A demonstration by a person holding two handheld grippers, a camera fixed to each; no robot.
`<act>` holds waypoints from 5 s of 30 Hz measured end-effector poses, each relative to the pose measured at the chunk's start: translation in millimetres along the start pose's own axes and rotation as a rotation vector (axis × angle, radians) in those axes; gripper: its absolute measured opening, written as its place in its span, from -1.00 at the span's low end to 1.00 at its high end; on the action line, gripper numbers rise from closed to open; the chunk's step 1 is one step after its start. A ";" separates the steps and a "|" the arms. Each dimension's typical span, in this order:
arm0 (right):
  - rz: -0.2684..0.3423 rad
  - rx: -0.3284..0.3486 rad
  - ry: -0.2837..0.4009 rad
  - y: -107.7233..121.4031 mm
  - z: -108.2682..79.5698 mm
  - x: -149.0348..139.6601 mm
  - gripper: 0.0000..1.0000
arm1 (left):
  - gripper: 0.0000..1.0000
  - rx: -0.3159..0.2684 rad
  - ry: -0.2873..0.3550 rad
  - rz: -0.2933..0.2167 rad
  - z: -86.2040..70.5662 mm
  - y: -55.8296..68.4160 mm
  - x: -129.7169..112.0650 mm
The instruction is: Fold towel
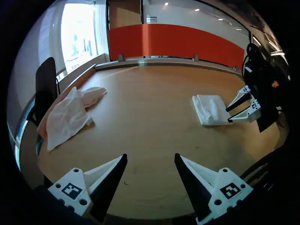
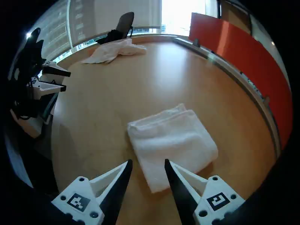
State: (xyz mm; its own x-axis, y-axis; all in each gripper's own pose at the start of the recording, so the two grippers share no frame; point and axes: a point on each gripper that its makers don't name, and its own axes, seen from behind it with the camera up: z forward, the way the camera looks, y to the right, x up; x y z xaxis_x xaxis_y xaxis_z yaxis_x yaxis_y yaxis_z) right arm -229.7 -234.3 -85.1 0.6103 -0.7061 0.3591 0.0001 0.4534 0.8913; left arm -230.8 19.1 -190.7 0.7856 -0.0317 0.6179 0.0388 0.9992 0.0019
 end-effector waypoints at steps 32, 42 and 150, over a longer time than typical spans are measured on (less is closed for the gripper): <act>0.181 -0.140 -0.055 11.2 2.3 -54.9 -0.06 | 0.87 -0.014 -0.004 0.007 -3.5 4.0 -7.9; 0.221 -0.163 -0.048 13.7 1.6 -57.2 -0.58 | 0.87 -0.012 -0.004 0.006 -5.4 1.4 -8.6; 0.386 -0.539 -0.046 297.2 -327.5 -133.6 -0.91 | 0.87 -0.173 0.032 0.149 44.8 98.1 70.8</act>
State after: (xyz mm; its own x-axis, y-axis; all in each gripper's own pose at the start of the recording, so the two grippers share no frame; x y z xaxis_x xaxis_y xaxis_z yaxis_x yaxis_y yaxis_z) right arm -51.8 173.0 41.2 0.6117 -0.4551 0.6471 0.1914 0.8788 0.4371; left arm -199.0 115.8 -111.6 0.8098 0.1123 0.5758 0.0244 0.9742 -0.2243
